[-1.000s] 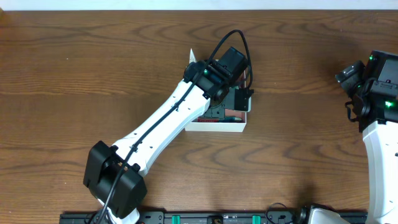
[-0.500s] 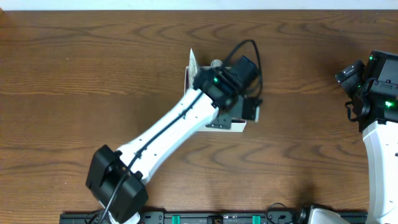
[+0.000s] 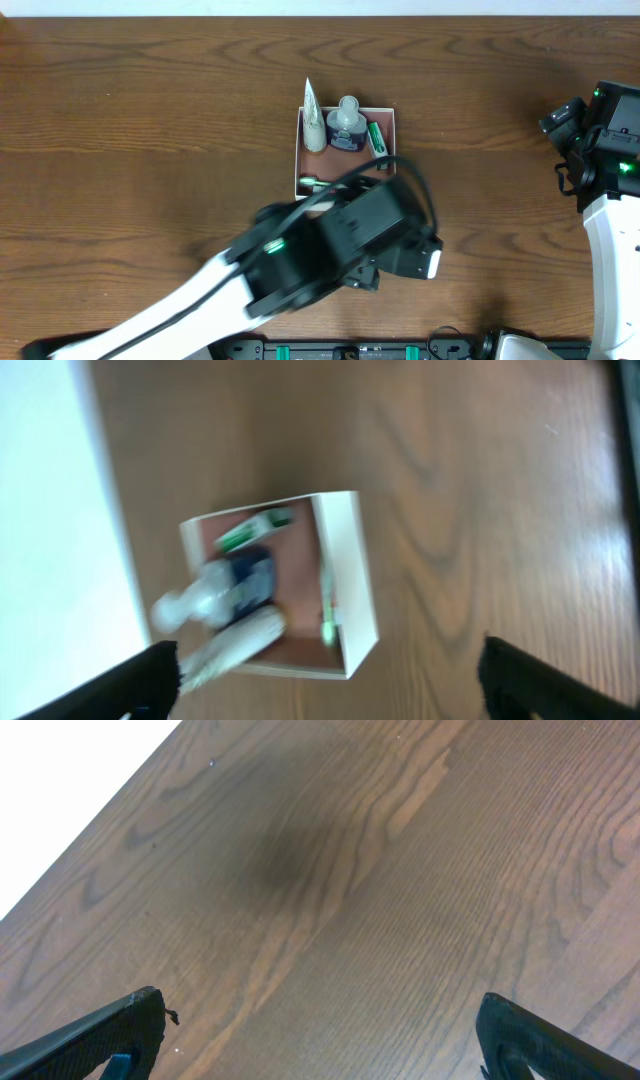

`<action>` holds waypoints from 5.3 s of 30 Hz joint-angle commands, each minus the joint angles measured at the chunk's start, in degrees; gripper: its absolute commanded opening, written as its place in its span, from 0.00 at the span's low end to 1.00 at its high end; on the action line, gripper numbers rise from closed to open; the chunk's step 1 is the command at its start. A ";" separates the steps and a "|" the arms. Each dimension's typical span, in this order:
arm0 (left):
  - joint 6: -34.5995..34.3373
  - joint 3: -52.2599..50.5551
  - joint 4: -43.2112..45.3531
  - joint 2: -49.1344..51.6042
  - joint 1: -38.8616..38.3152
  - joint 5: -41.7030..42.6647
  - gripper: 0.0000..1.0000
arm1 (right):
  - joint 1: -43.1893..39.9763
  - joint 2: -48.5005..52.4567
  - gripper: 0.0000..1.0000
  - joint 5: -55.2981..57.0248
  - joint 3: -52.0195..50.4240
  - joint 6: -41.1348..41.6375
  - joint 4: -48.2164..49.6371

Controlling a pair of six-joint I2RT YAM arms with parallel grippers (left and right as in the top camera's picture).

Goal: Pack container

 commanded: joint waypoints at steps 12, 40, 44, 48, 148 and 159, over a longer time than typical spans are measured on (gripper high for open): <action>-31.89 0.26 1.46 -19.91 13.27 -24.09 0.98 | -0.35 0.07 0.99 1.18 0.55 -0.07 -0.09; -42.66 -6.21 -28.06 -24.50 20.65 -14.14 0.98 | -0.28 0.09 0.99 0.74 0.52 -0.07 -0.09; -48.19 -12.46 -27.10 -27.06 22.43 -14.16 0.98 | -0.24 0.09 0.99 0.76 0.55 -0.07 -0.09; -48.11 -20.15 -18.43 -33.00 26.47 -14.19 0.98 | -0.24 0.09 0.99 0.79 0.52 -0.07 -0.09; -44.19 -96.98 64.50 -80.54 60.35 6.82 0.98 | -0.24 0.09 0.99 0.79 0.52 -0.07 -0.09; -44.19 -96.98 64.50 -80.54 60.35 6.82 0.98 | 1.68 -3.72 0.99 0.76 0.22 -0.07 -0.09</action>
